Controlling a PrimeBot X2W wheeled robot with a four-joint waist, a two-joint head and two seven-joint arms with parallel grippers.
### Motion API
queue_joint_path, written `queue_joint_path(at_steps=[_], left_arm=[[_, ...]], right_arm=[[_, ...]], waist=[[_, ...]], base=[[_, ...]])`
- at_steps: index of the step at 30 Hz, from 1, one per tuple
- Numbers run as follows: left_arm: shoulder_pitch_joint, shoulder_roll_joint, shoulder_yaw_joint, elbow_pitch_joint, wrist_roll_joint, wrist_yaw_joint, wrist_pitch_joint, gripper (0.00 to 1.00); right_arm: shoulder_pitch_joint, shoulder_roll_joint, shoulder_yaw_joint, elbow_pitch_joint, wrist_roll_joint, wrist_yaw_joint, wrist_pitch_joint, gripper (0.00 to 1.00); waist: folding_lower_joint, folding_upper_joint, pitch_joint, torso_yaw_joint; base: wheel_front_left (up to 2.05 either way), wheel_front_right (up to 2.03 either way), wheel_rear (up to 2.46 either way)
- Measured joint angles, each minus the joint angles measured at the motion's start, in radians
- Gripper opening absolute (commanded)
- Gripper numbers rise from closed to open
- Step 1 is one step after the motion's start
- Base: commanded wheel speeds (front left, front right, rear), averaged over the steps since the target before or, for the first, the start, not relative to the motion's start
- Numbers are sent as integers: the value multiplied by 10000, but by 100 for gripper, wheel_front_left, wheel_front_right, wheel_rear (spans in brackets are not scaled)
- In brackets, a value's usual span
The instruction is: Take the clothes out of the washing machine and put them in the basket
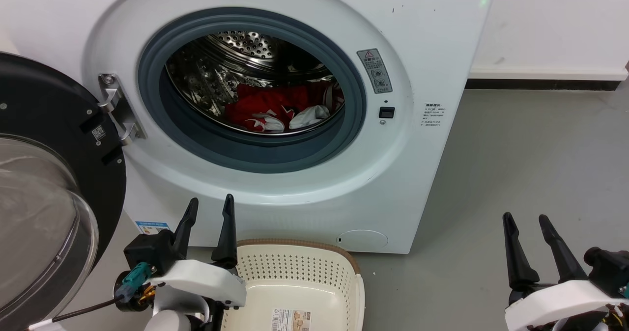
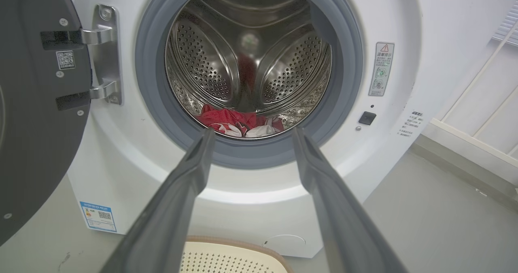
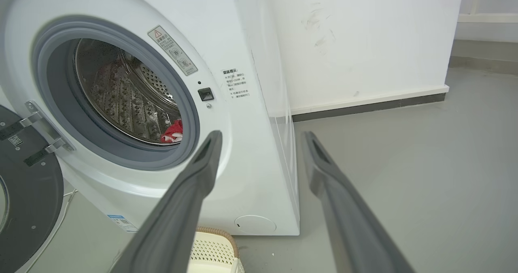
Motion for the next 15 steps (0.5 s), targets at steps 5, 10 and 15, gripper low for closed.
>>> queue_joint_path(at_steps=[5, 10, 15], left_arm=[[-166, 10, -140, 36, 688, 100, -142, 100], [-165, 25, -245, 94, 1139, 188, -267, 100], [-169, 75, -299, 167, 1559, 272, -384, 100]], right_arm=[[56, 0, -15, -132, -669, 0, 27, 100], [93, 0, -36, -194, -1101, 0, 40, 100], [120, 0, -73, -226, -1540, 0, 52, 100]], waist=[[0, 0, -5, 81], [-1, 0, -37, 92], [0, 0, -32, 89]], base=[[0, 0, 0], [0, 0, 0], [0, 0, 0]])
